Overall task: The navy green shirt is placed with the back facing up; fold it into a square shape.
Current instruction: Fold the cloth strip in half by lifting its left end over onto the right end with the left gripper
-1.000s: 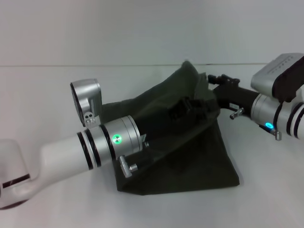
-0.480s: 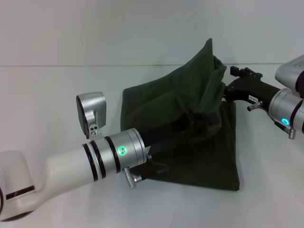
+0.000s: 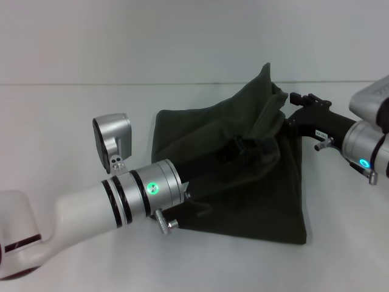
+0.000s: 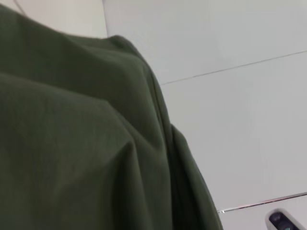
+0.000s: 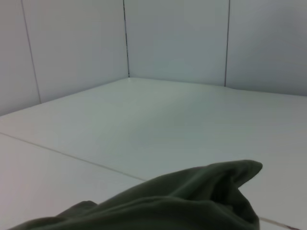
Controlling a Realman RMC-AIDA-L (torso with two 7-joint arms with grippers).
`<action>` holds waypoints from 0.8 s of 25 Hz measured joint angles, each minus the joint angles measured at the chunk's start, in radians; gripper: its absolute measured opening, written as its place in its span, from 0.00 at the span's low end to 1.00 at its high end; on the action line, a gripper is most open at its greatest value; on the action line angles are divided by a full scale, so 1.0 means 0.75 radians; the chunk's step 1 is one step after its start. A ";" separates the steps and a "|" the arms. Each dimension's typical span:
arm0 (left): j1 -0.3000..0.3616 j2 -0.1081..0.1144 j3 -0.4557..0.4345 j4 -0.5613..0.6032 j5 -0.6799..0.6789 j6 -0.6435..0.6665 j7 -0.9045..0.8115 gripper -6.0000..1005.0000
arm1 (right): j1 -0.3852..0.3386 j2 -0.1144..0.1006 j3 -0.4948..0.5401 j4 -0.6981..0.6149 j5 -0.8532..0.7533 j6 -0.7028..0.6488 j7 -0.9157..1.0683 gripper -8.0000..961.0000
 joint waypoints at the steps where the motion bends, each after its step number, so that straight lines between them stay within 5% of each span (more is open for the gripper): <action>1: 0.000 0.001 0.000 0.006 -0.001 0.001 -0.002 0.02 | -0.008 -0.001 -0.001 -0.001 0.000 -0.019 0.000 0.95; 20: 0.014 0.005 -0.003 0.038 -0.006 0.036 -0.023 0.02 | -0.274 -0.012 -0.054 -0.119 0.005 -0.236 0.017 0.95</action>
